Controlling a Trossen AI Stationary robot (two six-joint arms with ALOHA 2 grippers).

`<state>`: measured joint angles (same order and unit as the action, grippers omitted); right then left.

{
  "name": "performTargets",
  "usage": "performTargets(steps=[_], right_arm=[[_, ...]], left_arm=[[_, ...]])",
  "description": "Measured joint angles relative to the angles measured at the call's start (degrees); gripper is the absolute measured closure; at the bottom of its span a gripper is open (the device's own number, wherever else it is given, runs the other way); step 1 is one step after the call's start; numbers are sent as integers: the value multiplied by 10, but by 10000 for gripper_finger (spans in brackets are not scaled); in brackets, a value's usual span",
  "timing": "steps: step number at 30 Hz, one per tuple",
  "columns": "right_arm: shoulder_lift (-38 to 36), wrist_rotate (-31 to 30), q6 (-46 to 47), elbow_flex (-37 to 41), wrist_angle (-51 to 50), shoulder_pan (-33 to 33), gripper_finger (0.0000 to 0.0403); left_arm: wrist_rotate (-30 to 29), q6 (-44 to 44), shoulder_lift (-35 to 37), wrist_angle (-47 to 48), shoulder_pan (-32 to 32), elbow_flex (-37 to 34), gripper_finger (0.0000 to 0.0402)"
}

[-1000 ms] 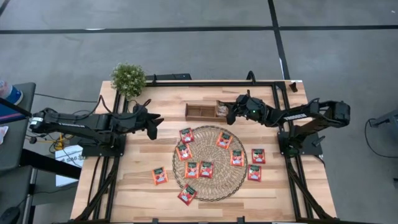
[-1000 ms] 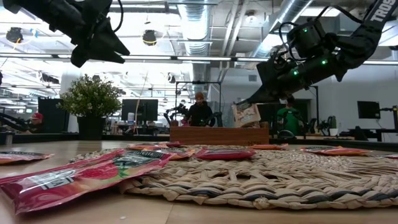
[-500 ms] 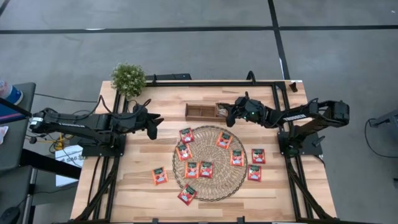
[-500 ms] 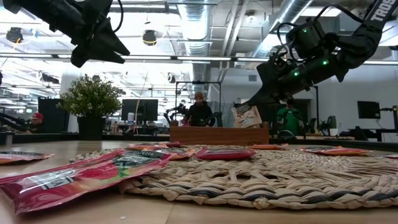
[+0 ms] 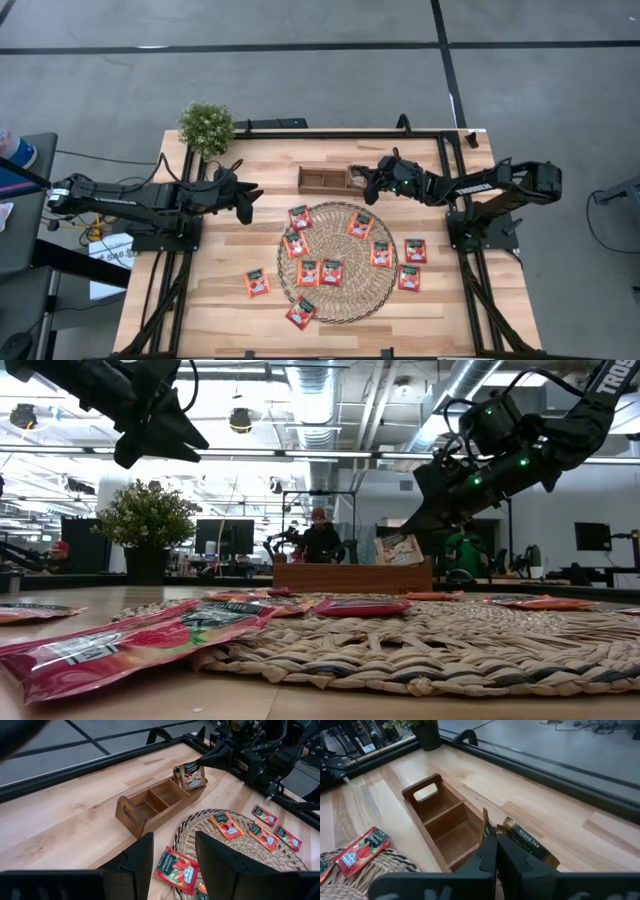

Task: Pick & Place Tea
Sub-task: Put the brown tea bag into the right section of the wooden organizer

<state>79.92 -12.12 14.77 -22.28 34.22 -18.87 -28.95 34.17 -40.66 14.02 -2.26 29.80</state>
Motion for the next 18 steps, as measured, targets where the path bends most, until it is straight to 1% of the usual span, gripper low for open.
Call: performTargets(steps=[3, 5, 13, 18], right_arm=[[0, 0, 3, 0, -7, 0, 401], [0, 0, 3, 0, -8, 0, 392], [0, 0, 17, 0, -8, 0, 319], [0, -3, 19, 0, 4, 0, 295]], left_arm=[[7, 0, 0, 0, 0, 0, 264], [12, 0, -1, 0, 0, 0, 264], [22, 0, -1, 0, 0, 0, 264], [22, 0, -1, 0, 0, 0, 264]])
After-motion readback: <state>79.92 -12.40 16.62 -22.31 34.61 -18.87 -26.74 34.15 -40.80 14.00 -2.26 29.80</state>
